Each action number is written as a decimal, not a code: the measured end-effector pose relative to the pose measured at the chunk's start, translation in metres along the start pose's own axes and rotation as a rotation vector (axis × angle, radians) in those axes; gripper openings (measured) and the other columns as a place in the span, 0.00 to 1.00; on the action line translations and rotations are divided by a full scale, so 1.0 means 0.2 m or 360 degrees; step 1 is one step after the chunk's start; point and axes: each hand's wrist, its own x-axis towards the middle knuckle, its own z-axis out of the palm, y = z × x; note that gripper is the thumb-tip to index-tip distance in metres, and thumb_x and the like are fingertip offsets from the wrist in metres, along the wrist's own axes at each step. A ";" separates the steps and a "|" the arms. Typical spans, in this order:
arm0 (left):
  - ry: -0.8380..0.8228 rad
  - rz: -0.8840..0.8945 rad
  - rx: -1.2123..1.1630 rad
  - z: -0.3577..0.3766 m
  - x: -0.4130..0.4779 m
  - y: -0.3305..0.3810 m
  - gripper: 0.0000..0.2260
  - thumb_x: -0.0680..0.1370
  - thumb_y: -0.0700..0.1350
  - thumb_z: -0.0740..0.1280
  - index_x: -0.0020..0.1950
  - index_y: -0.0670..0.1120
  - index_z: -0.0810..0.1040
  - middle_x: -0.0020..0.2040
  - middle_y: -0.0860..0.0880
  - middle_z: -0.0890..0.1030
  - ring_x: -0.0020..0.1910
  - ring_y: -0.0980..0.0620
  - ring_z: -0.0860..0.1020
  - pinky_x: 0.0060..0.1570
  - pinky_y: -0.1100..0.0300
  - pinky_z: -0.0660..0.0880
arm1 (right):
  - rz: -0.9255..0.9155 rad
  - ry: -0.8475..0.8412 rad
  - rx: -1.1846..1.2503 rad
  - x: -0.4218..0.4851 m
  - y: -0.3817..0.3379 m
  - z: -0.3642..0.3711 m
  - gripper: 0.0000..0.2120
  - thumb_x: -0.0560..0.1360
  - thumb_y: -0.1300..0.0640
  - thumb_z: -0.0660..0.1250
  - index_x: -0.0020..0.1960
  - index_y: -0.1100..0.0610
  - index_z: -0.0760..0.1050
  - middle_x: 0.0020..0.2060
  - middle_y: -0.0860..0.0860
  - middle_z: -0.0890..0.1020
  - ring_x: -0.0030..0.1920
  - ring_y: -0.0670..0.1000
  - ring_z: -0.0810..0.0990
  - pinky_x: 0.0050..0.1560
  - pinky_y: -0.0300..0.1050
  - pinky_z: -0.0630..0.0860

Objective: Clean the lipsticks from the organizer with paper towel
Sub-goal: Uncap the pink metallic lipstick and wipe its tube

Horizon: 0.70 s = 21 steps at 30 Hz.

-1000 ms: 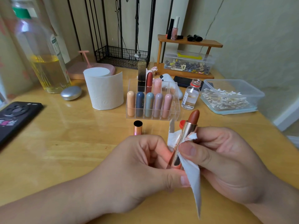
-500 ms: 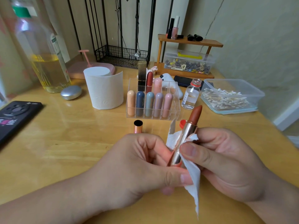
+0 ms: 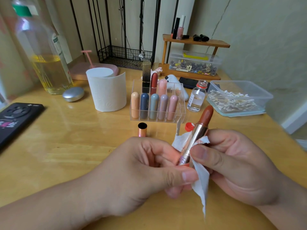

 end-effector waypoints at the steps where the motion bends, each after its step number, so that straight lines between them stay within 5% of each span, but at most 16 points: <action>1: 0.0013 -0.0021 -0.0029 0.00 0.00 -0.01 0.04 0.70 0.40 0.76 0.40 0.40 0.84 0.34 0.42 0.83 0.30 0.51 0.78 0.36 0.61 0.76 | 0.0008 0.0001 0.0009 0.00 0.00 0.00 0.19 0.70 0.48 0.77 0.48 0.63 0.82 0.40 0.78 0.72 0.40 0.68 0.74 0.44 0.66 0.68; 7: -0.0635 -0.0282 -0.0795 0.00 0.00 0.00 0.11 0.81 0.42 0.61 0.49 0.39 0.81 0.44 0.39 0.81 0.44 0.45 0.80 0.48 0.52 0.77 | 0.0057 -0.0377 0.0403 0.00 -0.02 0.01 0.11 0.78 0.57 0.69 0.51 0.66 0.78 0.35 0.64 0.82 0.33 0.56 0.84 0.38 0.45 0.79; 11: -0.0381 -0.0217 -0.0481 0.01 0.00 0.01 0.08 0.79 0.39 0.64 0.47 0.35 0.80 0.38 0.42 0.83 0.35 0.50 0.80 0.40 0.62 0.76 | 0.0079 -0.0332 0.0320 0.00 -0.03 0.00 0.11 0.78 0.57 0.69 0.49 0.66 0.78 0.35 0.65 0.81 0.34 0.59 0.83 0.39 0.49 0.79; 17: 0.0239 -0.0058 0.0202 0.03 -0.03 0.00 0.08 0.65 0.44 0.80 0.37 0.43 0.84 0.31 0.41 0.83 0.30 0.47 0.80 0.35 0.56 0.77 | 0.0005 -0.0087 0.0130 -0.01 -0.01 0.02 0.17 0.73 0.52 0.74 0.52 0.65 0.81 0.43 0.69 0.81 0.42 0.61 0.82 0.45 0.55 0.81; 21: -0.0360 -0.0148 -0.0435 0.02 -0.01 0.02 0.07 0.78 0.42 0.68 0.49 0.38 0.82 0.42 0.41 0.84 0.38 0.50 0.81 0.43 0.58 0.78 | 0.0047 -0.0282 0.0276 -0.02 -0.04 0.01 0.13 0.76 0.54 0.71 0.51 0.65 0.79 0.35 0.62 0.82 0.33 0.58 0.82 0.37 0.50 0.78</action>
